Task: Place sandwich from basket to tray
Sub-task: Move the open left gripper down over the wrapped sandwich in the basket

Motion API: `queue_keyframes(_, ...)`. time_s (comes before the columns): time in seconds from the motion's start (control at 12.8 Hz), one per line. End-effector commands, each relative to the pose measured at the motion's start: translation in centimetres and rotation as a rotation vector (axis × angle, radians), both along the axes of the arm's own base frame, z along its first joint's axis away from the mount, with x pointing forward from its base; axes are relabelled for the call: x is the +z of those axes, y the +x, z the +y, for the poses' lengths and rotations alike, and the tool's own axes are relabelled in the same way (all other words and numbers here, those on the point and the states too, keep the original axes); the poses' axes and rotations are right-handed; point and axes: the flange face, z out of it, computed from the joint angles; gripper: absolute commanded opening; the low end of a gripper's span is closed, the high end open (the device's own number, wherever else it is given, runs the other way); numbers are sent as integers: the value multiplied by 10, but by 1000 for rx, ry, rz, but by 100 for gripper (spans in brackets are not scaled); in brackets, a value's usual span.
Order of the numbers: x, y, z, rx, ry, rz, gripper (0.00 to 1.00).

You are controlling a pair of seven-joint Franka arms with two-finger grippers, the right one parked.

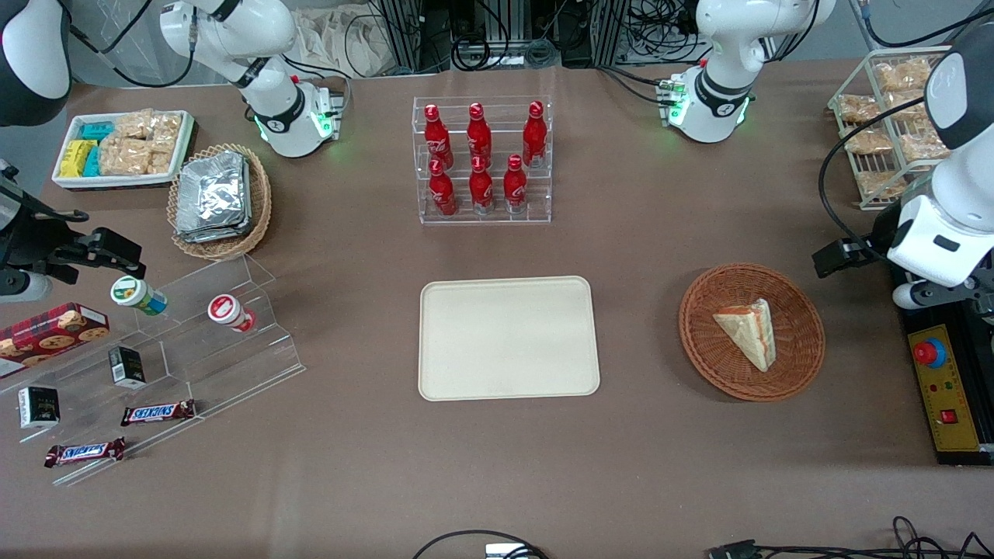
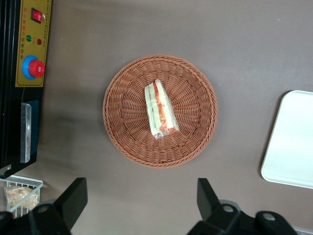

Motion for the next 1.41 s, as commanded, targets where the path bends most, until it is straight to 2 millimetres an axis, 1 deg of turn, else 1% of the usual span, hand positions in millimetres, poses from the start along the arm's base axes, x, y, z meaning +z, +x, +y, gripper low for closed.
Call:
queue_keyframes(0.0, -1, 2, 2, 117, 9, 3, 94)
queue_keyframes(0.08, 0, 3, 1, 129, 11, -1, 99)
queue_keyframes(0.24, 0, 5, 1, 128, 12, -14, 100)
queue_keyframes(0.39, -8, 10, -1, 118, 6, -17, 100)
queue_keyframes(0.47, -19, 16, -1, 112, 1, 0, 100)
queue_keyframes(0.55, -27, 18, -2, 151, -26, 29, 100)
queue_keyframes(0.71, -37, 15, -2, 196, -20, 36, 100)
queue_keyframes(0.78, -48, 16, -1, 211, -18, 35, 100)
queue_keyframes(1.02, -95, 15, -2, 217, -38, 10, 100)
queue_keyframes(1.1, -113, 17, 3, 228, -42, 5, 100)
queue_keyframes(1.18, -134, 19, 3, 245, -45, -1, 100)
queue_keyframes(1.33, -168, 22, 5, 276, -57, -28, 100)
